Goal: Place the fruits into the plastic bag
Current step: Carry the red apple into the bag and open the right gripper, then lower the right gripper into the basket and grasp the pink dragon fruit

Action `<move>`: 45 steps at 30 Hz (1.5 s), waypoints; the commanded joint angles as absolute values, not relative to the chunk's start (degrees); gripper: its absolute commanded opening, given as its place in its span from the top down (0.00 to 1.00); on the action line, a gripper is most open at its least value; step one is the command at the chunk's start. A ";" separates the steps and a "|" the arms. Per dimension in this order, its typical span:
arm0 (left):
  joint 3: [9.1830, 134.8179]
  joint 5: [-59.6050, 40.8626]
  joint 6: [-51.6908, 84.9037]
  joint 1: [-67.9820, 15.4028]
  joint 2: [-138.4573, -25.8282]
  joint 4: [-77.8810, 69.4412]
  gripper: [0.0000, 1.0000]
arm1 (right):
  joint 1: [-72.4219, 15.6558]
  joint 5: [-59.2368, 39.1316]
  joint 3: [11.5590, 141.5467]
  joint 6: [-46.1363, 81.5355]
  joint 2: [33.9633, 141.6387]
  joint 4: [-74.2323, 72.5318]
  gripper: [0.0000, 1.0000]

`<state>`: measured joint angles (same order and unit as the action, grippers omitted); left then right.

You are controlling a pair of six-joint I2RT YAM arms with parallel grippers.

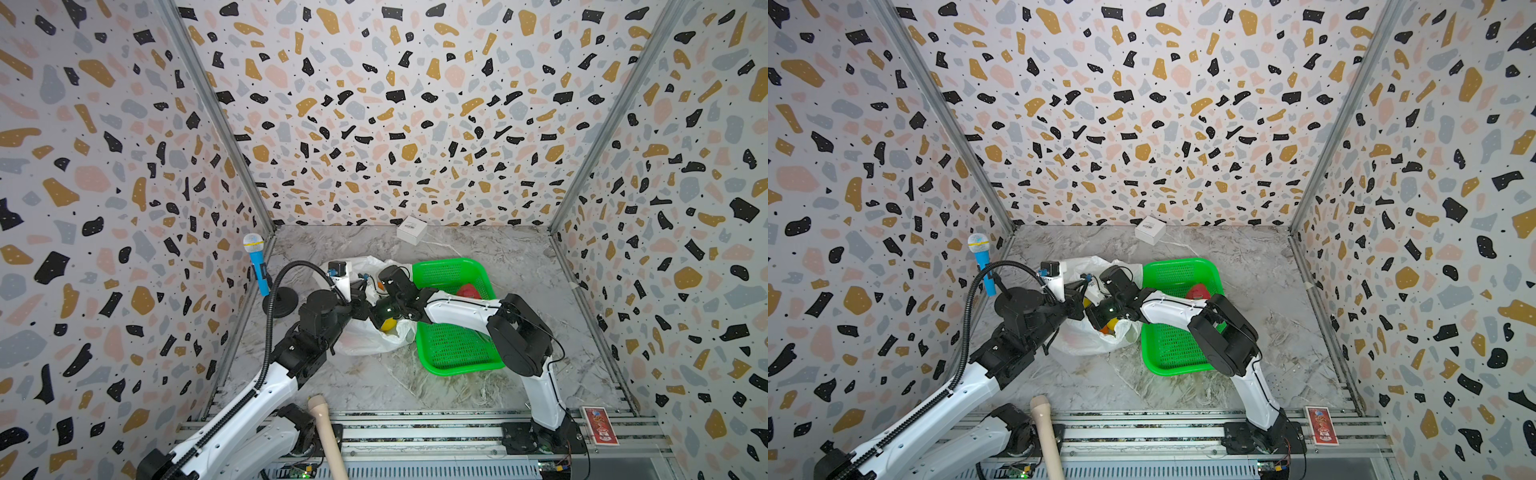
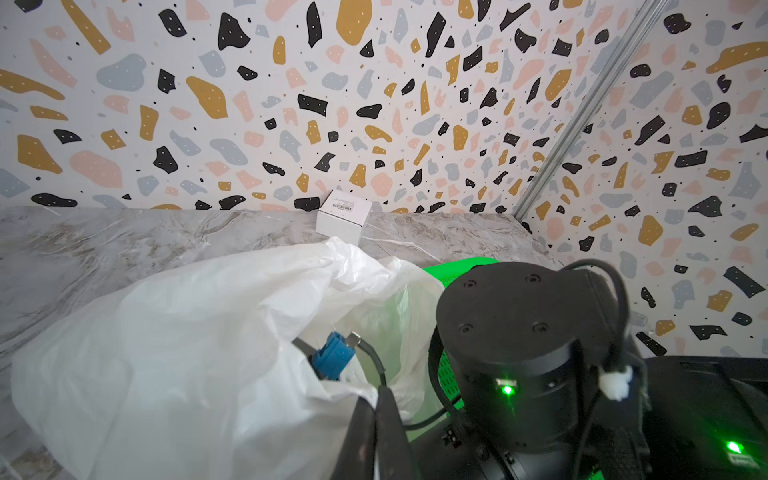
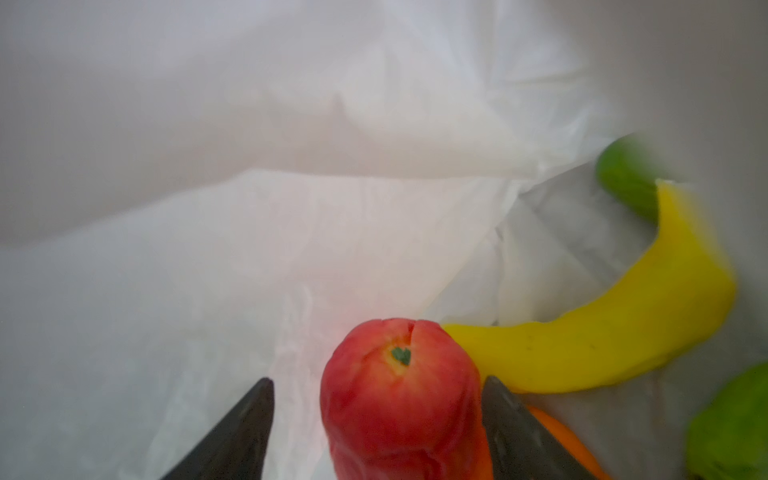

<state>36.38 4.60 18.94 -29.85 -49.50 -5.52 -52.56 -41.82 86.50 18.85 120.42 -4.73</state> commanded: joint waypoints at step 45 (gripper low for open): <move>35.35 7.86 19.80 -29.73 -48.34 -7.59 1.00 | -25.79 5.26 59.27 22.72 82.43 21.84 0.01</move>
<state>36.03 6.81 19.33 -29.85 -49.21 -5.58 -25.93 5.41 56.34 24.47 81.76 17.61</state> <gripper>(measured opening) 0.047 0.990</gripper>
